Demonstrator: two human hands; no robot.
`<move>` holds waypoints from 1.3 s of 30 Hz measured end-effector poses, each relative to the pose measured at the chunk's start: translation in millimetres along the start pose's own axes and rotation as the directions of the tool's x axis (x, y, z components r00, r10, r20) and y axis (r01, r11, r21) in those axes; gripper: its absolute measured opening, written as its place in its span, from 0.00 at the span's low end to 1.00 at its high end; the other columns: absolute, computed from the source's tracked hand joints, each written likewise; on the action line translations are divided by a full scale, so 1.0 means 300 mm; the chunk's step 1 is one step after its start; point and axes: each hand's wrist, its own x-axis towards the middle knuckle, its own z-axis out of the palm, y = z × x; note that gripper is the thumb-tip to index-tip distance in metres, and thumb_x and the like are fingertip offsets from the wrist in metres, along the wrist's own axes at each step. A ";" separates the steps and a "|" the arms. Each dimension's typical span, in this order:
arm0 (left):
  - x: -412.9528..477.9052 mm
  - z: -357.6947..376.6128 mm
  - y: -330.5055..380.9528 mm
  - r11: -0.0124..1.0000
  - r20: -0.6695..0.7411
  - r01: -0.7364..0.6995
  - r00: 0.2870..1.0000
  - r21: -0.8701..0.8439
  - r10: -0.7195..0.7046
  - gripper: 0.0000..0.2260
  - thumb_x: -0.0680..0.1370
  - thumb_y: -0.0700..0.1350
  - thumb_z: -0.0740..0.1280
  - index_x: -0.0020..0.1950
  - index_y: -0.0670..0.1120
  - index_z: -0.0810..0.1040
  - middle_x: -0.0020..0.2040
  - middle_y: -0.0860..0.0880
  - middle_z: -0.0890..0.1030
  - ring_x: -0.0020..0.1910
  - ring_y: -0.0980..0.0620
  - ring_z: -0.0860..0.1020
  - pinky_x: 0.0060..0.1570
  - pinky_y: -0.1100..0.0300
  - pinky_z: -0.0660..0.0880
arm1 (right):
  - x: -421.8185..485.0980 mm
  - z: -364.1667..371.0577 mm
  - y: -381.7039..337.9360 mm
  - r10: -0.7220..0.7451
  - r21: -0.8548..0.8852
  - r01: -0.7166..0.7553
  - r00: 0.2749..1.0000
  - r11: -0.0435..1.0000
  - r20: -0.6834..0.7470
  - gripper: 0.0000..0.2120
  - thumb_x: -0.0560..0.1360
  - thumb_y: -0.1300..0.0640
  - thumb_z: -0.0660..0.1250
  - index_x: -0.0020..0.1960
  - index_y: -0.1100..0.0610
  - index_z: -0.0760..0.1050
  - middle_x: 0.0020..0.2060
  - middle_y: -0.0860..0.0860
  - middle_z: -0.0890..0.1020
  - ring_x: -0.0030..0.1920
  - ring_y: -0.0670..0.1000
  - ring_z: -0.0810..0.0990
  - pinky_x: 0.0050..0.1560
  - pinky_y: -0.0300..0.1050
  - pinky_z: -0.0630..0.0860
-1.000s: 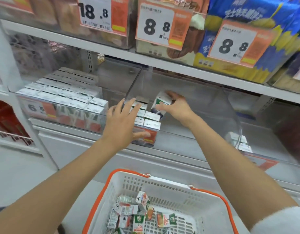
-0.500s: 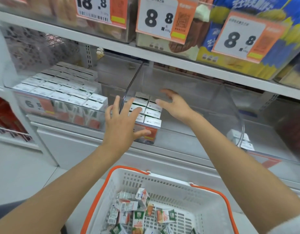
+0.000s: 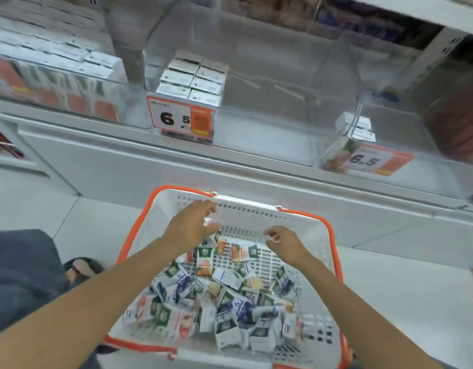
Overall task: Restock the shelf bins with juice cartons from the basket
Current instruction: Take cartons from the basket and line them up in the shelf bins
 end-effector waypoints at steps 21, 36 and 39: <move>-0.073 0.323 -0.124 0.952 0.353 0.266 0.914 -0.151 -0.199 0.13 0.78 0.48 0.68 0.61 0.51 0.73 0.54 0.52 0.75 0.50 0.52 0.77 0.50 0.57 0.76 | 0.044 0.245 0.324 0.436 -0.418 -0.359 0.894 0.835 0.104 0.24 0.73 0.61 0.66 0.68 0.56 0.67 0.63 0.60 0.72 0.62 0.58 0.73 0.61 0.48 0.72; -0.081 0.305 -0.079 0.904 0.362 0.339 0.902 -0.259 -0.235 0.13 0.78 0.48 0.67 0.62 0.49 0.73 0.56 0.51 0.75 0.51 0.50 0.78 0.41 0.61 0.72 | 0.015 0.318 0.335 0.426 -0.123 -0.411 0.892 0.903 0.149 0.41 0.65 0.46 0.79 0.70 0.60 0.64 0.58 0.57 0.78 0.57 0.56 0.78 0.53 0.45 0.75; -0.083 0.301 -0.095 0.904 0.353 0.343 0.904 -0.257 -0.243 0.12 0.78 0.48 0.68 0.61 0.51 0.73 0.55 0.51 0.75 0.44 0.54 0.78 0.34 0.66 0.70 | 0.012 0.335 0.350 0.430 -0.087 -0.423 0.899 0.902 0.087 0.19 0.67 0.48 0.78 0.47 0.58 0.76 0.39 0.51 0.79 0.37 0.48 0.76 0.38 0.40 0.74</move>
